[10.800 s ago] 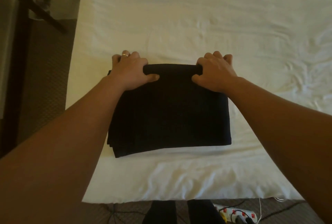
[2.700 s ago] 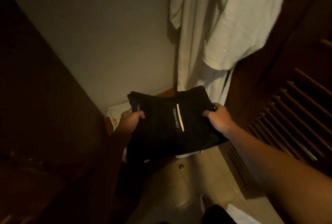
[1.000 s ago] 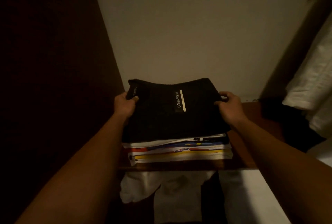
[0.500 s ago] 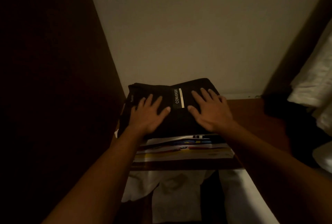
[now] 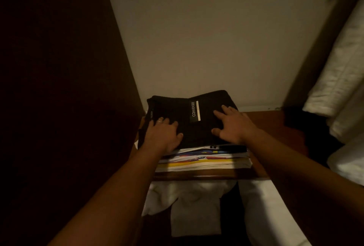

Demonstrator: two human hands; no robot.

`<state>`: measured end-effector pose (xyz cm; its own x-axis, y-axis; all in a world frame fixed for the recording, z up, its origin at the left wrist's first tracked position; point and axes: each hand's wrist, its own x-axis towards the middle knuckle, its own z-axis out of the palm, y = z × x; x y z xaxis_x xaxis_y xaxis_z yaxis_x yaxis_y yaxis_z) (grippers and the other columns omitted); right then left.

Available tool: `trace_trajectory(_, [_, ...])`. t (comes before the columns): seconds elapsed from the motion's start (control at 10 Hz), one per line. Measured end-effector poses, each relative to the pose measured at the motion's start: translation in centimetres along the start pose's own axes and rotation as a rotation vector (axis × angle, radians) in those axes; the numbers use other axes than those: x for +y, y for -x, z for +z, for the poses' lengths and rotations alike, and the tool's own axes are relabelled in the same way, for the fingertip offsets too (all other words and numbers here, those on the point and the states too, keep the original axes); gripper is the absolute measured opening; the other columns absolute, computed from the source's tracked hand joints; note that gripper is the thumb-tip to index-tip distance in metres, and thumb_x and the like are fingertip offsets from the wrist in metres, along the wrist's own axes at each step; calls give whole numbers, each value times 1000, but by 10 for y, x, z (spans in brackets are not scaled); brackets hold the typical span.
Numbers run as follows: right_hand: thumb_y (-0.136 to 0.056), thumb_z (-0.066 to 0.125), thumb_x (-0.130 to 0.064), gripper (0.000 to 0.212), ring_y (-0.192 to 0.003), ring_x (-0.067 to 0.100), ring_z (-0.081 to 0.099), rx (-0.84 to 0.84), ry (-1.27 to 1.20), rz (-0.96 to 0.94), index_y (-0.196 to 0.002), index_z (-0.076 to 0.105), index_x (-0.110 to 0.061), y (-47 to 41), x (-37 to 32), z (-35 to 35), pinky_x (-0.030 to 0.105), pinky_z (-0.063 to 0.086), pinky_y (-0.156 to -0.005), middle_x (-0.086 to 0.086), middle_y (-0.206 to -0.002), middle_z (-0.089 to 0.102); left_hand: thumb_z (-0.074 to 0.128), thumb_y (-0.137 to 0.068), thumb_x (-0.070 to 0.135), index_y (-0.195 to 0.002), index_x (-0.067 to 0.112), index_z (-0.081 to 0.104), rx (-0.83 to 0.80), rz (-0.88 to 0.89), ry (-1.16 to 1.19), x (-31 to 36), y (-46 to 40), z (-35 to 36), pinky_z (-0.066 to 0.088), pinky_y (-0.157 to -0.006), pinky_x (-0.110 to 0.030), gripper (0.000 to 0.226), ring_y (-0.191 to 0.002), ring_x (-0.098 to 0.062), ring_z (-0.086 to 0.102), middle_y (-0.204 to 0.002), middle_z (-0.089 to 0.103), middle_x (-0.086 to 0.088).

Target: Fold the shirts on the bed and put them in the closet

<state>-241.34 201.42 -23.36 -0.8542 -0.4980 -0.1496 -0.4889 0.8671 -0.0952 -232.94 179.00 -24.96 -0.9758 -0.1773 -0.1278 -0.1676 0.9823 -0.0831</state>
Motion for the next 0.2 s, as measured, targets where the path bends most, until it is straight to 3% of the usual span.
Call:
trace_trajectory(0.1, [-99,50,-51,69,-149,30,24,59,-40,-59,-158,28,-24,35,-5,-9,47,24,-118,9,-164,25,48,-103,47,-150,23,43,-36,67,124,7,31,-22,42,-105,-46,53,-137,-30,45,-150,46,-9])
trace_trajectory(0.2, [-98,53,-43,55,-131,29,46,123,-52,-100,-148,47,-20,69,-9,-18,42,42,-105,10,-145,49,53,-101,44,-139,22,56,-27,90,116,16,61,-42,50,-96,-42,44,-121,-28,57,-135,59,-9])
